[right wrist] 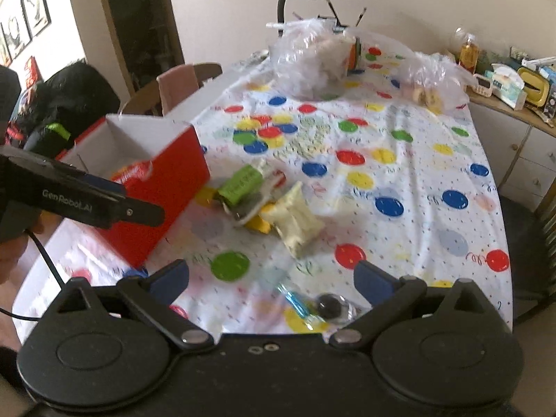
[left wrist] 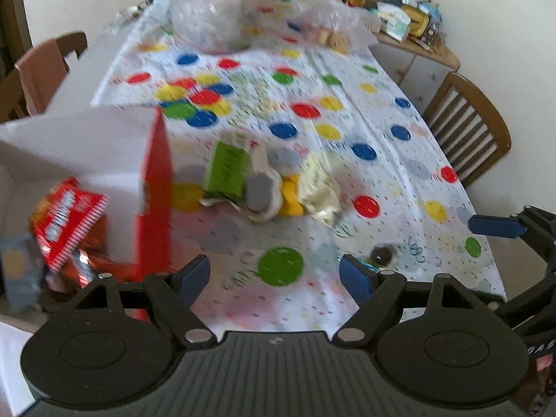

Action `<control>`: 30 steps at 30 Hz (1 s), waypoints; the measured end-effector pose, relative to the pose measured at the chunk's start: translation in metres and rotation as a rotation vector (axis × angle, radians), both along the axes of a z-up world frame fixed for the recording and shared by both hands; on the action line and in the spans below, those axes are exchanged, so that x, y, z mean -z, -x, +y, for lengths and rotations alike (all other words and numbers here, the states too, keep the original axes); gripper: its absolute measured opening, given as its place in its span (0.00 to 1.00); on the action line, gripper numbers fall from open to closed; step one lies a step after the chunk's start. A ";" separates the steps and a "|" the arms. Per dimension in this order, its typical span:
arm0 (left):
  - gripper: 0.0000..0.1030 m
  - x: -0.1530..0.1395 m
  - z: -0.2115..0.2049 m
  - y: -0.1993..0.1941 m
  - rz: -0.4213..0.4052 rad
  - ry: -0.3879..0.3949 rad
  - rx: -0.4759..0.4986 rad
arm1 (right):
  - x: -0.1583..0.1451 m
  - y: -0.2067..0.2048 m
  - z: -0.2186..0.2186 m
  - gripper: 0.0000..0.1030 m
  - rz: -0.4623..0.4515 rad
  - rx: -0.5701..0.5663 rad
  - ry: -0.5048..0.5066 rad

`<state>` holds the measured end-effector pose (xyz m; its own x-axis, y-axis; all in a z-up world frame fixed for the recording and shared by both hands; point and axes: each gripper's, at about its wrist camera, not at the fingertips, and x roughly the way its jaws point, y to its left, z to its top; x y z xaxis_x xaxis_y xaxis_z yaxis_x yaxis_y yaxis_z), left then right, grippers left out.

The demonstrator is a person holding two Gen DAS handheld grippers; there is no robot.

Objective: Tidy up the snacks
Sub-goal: 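Move both tools back over the remaining snacks, then grasp the clear blue candy with left tool while right grasps round wrapped chocolate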

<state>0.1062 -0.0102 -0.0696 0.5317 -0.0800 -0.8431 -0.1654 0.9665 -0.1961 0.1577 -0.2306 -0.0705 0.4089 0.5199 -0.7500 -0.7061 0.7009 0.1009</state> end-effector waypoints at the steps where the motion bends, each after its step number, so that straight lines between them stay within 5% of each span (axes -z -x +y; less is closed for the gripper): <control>1: 0.79 0.004 -0.005 -0.003 0.011 0.006 -0.001 | 0.004 -0.002 -0.002 0.96 0.003 -0.014 0.013; 14: 0.79 0.047 -0.039 -0.037 0.149 0.088 -0.119 | 0.060 -0.042 -0.016 0.72 0.055 -0.131 0.124; 30: 0.79 0.070 -0.056 -0.069 0.265 0.184 -0.269 | 0.103 -0.067 -0.003 0.48 0.033 -0.497 0.217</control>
<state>0.1752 -0.0661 -0.1396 0.3212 -0.1297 -0.9381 -0.4755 0.8346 -0.2782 0.2248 -0.2331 -0.1738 0.1274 0.4762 -0.8701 -0.9567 0.2905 0.0189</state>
